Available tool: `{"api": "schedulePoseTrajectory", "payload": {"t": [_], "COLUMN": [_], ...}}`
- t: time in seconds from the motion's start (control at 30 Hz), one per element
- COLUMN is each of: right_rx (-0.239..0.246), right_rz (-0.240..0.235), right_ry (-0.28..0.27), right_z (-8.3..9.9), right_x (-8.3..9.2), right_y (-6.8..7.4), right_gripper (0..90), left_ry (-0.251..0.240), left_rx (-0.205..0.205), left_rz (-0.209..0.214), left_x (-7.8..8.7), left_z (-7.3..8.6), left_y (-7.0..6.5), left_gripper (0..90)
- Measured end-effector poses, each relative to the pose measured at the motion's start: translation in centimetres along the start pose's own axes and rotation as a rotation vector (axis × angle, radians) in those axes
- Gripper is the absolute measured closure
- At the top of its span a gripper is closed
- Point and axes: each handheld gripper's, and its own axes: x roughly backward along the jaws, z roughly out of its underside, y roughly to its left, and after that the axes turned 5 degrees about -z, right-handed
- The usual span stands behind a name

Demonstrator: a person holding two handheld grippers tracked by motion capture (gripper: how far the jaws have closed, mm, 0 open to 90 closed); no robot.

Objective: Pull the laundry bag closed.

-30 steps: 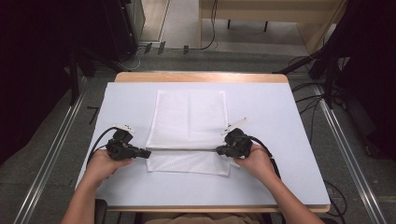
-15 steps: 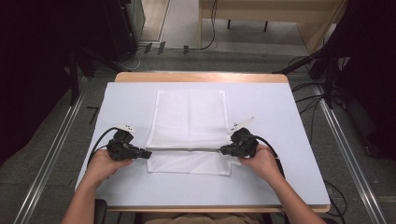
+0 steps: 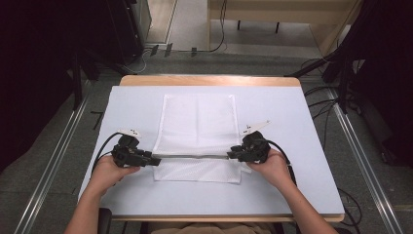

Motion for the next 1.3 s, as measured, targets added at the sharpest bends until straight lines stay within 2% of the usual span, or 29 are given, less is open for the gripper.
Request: {"api": "schedulePoseTrajectory", "payload": {"t": [0.07,0.27,0.37,0.57,0.87,0.97,1.03,1.17,1.3], "right_rx": [0.001,-0.016,-0.033,-0.063,-0.078,-0.081,-0.080,-0.063,-0.064], "right_rz": [0.015,0.050,0.069,0.101,0.145,0.159,0.173,0.192,0.213], "right_ry": [-0.024,-0.077,-0.103,-0.140,-0.180,-0.189,-0.195,-0.198,-0.202], "right_z": [0.0,0.3,0.4,0.7,1.4,1.6,1.8,2.2,2.4], "right_x": [0.3,0.9,1.2,1.8,3.1,3.6,3.9,4.4,4.7], "right_y": [-0.2,-0.8,-1.1,-1.7,-2.8,-3.2,-3.4,-3.7,-4.2], "right_gripper": [59.6,46.3,42.1,34.8,32.5,31.7,31.2,30.4,30.4], "left_ry": [-0.024,-0.076,-0.093,-0.103,-0.134,-0.148,-0.176,-0.190,-0.182], "left_rx": [0.007,0.003,0.001,0.022,0.057,0.061,0.072,0.090,0.094], "left_rz": [-0.010,-0.047,-0.068,-0.106,-0.163,-0.194,-0.217,-0.220,-0.224], "left_x": [0.2,0.5,0.7,0.9,1.4,1.7,1.9,2.2,2.2], "left_z": [0.0,-0.1,0.0,0.0,0.2,0.3,0.3,0.5,0.6], "left_y": [0.1,0.2,0.3,0.7,1.3,1.4,1.5,1.9,2.1], "left_gripper": [46.8,39.2,37.7,36.4,36.2,36.2,36.2,36.2,36.2]}}
